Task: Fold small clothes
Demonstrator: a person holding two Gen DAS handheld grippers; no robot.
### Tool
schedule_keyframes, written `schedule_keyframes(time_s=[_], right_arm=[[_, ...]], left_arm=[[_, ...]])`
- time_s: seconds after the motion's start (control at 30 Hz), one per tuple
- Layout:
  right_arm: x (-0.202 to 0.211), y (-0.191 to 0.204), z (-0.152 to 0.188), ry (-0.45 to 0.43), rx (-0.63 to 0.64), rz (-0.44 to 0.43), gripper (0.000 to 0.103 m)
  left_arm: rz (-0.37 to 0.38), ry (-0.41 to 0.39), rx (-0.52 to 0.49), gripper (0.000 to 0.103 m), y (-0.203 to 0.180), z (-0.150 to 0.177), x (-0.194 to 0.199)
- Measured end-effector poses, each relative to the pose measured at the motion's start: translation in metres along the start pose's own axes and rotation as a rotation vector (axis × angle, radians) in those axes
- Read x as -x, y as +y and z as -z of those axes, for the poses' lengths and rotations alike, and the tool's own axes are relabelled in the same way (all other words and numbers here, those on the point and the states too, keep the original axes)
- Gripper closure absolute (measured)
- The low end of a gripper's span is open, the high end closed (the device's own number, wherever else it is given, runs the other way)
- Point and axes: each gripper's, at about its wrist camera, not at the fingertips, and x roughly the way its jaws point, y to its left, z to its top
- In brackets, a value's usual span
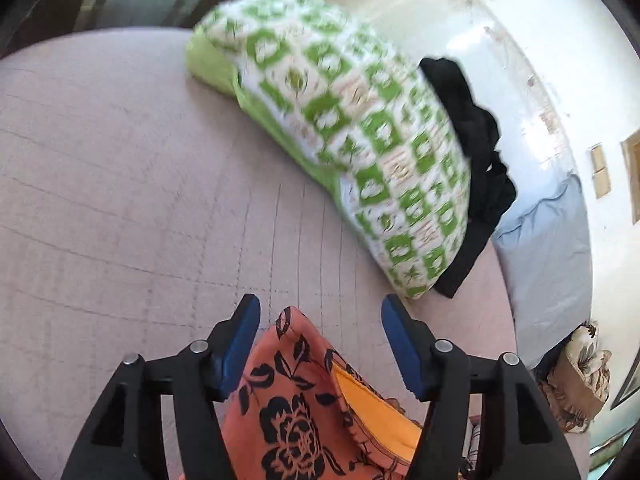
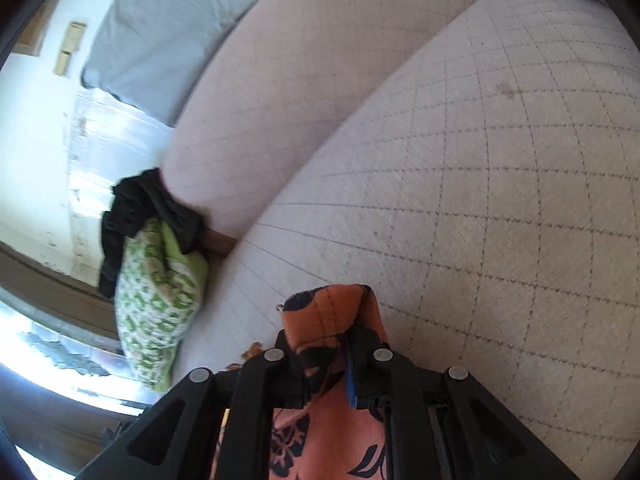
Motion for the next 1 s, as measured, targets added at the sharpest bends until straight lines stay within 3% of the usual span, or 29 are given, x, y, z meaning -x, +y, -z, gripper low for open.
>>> schedule_keyframes(time_s=[0.1,0.2,0.23,0.27,0.33,0.4,0.47,0.53,0.63,0.7,0.8,0.87,1.0], right_arm=[[0.017,0.014,0.005,-0.023,0.032,-0.028,0.087],[0.029,0.013,0.004,-0.039,-0.039,-0.092,0.078],[0.028,0.012,0.003,-0.045,-0.078,-0.105,0.068],[0.034,0.009,0.002,-0.075,-0.130,-0.101,0.042],[0.054,0.000,-0.003,-0.175,-0.193,-0.092,0.013],[0.080,-0.012,-0.006,-0.282,-0.275,-0.128,0.013],[0.093,-0.005,-0.004,-0.296,-0.252,-0.074,0.013],[0.084,0.033,0.009,-0.206,-0.034,0.051,0.014],[0.034,0.090,0.063,0.028,0.243,0.162,0.019],[-0.010,0.117,0.108,0.189,0.345,0.176,0.023],[-0.079,0.149,0.154,0.309,0.453,0.229,0.030],[-0.124,0.165,0.165,0.323,0.485,0.284,0.030],[-0.182,0.194,0.144,0.203,0.496,0.354,0.030]], left_arm=[[-0.052,0.018,-0.105,0.035,-0.015,0.022,0.025],[-0.055,0.059,-0.153,0.034,-0.017,0.059,0.029],[-0.069,0.079,-0.155,0.034,-0.013,0.073,0.026],[-0.082,0.094,-0.152,0.034,-0.008,0.086,0.025],[-0.128,0.094,-0.165,0.034,-0.004,0.104,0.020],[-0.195,0.074,-0.249,0.034,-0.006,0.112,0.014],[-0.245,0.066,-0.294,0.034,-0.004,0.113,0.010],[-0.238,0.073,-0.265,0.034,-0.001,0.107,0.010],[-0.255,0.101,-0.272,0.034,-0.002,0.103,0.007],[-0.272,0.119,-0.302,0.034,-0.006,0.102,0.005],[-0.291,0.161,-0.360,0.034,-0.008,0.104,0.003],[-0.302,0.183,-0.398,0.034,-0.008,0.105,0.003],[-0.315,0.218,-0.487,0.034,-0.009,0.106,0.000]])
